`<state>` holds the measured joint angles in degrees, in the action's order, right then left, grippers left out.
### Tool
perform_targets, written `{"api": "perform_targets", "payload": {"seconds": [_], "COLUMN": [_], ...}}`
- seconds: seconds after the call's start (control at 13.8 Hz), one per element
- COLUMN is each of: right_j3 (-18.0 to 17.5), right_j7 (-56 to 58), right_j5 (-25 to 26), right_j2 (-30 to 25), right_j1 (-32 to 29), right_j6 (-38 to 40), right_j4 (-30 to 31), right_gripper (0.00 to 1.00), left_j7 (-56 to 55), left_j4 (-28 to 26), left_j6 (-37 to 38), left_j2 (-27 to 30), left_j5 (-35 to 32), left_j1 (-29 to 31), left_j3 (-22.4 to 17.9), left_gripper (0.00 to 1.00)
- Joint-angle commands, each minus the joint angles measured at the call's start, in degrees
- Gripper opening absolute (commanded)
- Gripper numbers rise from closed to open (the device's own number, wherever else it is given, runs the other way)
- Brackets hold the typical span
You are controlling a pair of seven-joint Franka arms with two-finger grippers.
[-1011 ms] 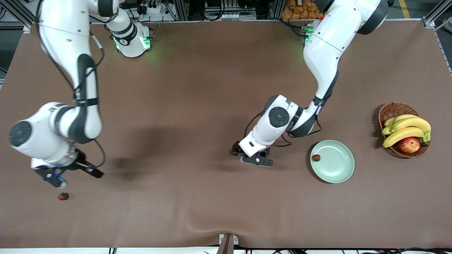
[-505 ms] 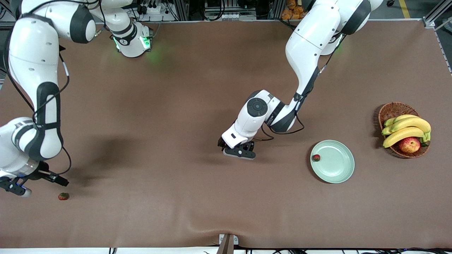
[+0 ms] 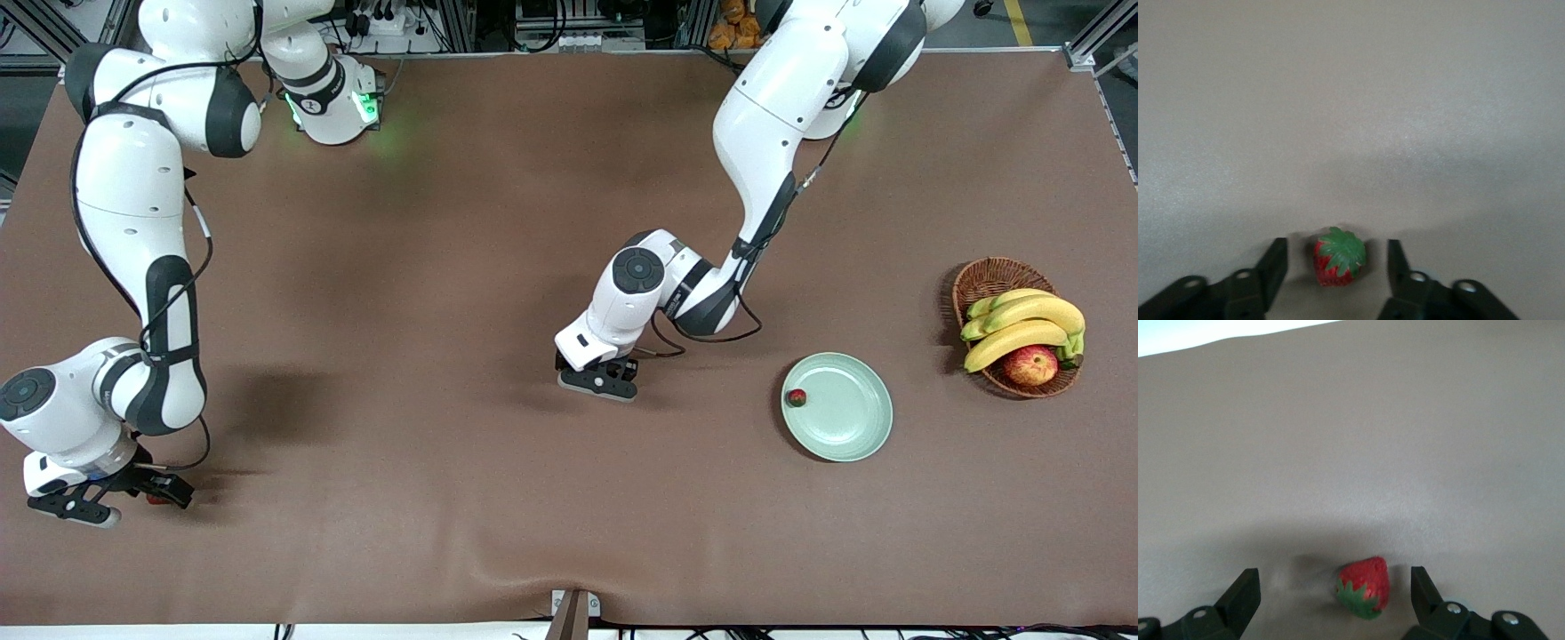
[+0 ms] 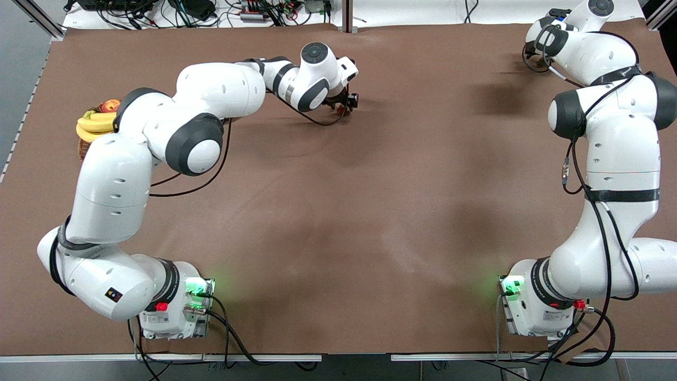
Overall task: Collect all strawberries into plate
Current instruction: 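Put the left gripper's strawberry on the plate while the right gripper lifts another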
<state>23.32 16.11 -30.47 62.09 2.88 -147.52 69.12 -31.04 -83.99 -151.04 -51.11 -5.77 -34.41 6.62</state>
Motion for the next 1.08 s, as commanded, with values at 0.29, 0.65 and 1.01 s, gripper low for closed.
{"api": "perform_targets", "payload": {"seconds": [0.29,0.65,1.01], "right_j3": [-0.82,-0.82,-0.91], "right_j7": [2.53,2.53,2.70], "right_j5": [0.24,0.06,-0.02], "right_j2": [1.72,-0.04,-0.65], "right_j1": [-1.65,-1.03,-0.86], "right_j6": [-1.46,-1.46,-1.46], "right_j4": [-2.50,-0.57,1.80], "right_gripper": [0.94,0.83,0.83], "left_j7": [-0.60,0.36,13.61], "left_j4": [1.55,0.67,-9.66], "left_j6": [-0.57,4.33,9.63], "left_j2": [-1.01,2.67,13.02], "left_j5": [-1.62,-1.88,-1.88], "left_j1": [-0.66,2.50,11.27], "left_j3": [-0.64,-0.64,-0.29], "left_gripper": [0.11,0.00,0.00]}}
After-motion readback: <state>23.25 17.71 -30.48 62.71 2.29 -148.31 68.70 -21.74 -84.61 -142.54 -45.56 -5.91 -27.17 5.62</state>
